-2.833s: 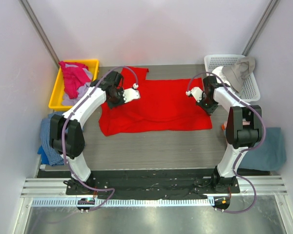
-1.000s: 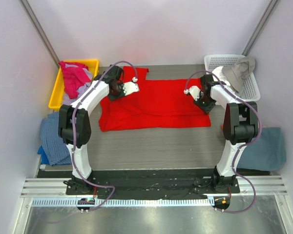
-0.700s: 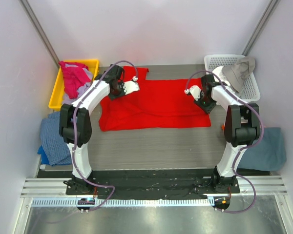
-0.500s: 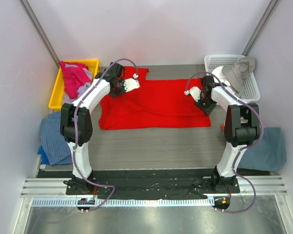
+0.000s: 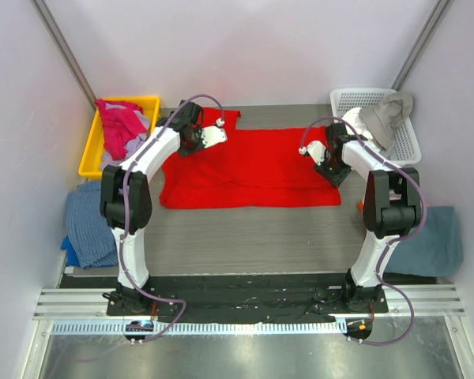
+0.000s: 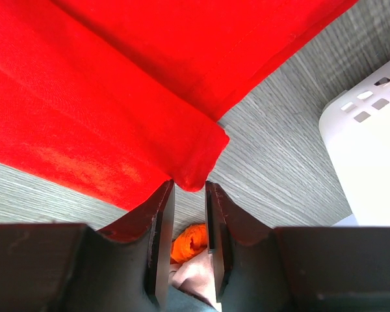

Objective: Fold and stack the t-shirts
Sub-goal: Fold the flattened tshirt in 1/3 of the way

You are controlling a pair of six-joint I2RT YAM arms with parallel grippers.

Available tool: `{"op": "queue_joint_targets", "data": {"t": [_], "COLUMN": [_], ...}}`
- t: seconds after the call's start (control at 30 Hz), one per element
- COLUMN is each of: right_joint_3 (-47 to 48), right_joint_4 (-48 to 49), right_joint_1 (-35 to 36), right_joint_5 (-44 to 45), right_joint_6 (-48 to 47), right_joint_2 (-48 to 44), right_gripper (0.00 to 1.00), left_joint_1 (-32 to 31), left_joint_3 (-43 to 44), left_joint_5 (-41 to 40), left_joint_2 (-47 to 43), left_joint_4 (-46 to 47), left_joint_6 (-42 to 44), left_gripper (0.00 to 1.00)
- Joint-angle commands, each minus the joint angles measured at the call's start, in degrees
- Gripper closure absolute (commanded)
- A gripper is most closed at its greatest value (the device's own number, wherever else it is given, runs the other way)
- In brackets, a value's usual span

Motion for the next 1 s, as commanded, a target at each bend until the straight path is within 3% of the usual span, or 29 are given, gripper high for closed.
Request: {"op": "queue_joint_targets", "data": {"t": [0.0, 0.07, 0.13, 0.3, 0.5, 0.77, 0.97], "right_joint_3": [-0.10, -0.28, -0.63, -1.68, -2.21, -3.26, -4.41], "right_joint_4": [0.85, 0.85, 0.94, 1.64, 1.99, 2.61, 3.31], "right_joint_1": [0.39, 0.30, 0.39, 0.30, 0.39, 0.39, 0.47], "right_joint_5": [0.61, 0.52, 0.43, 0.26, -0.09, -0.01, 0.17], "right_joint_6": [0.25, 0.25, 0.34, 0.43, 0.78, 1.57, 2.01], "right_joint_2": [-3.18, -3.26, -3.18, -3.70, -3.70, -4.40, -5.46], "right_gripper": [0.68, 0.68, 0.68, 0.68, 0.68, 0.67, 0.53], "left_joint_1": [-0.11, -0.11, -0.02, -0.54, -1.77, -3.97, -4.33], "left_joint_3": [-0.59, -1.82, -2.96, -6.83, -17.46, -16.77, -12.73], "left_joint_5": [-1.32, -1.67, -1.94, -0.54, 4.72, 7.73, 9.22], "left_joint_2": [-1.13, -1.57, -2.36, -6.13, -12.29, -10.80, -6.23], "left_joint_4": [4.43, 5.48, 7.33, 7.16, 6.46, 4.26, 1.98], "left_joint_6": [-0.82, -1.35, -2.05, -2.41, -1.09, -2.76, -2.85], "left_gripper": [0.72, 0.44, 0.38, 0.34, 0.34, 0.33, 0.33]}}
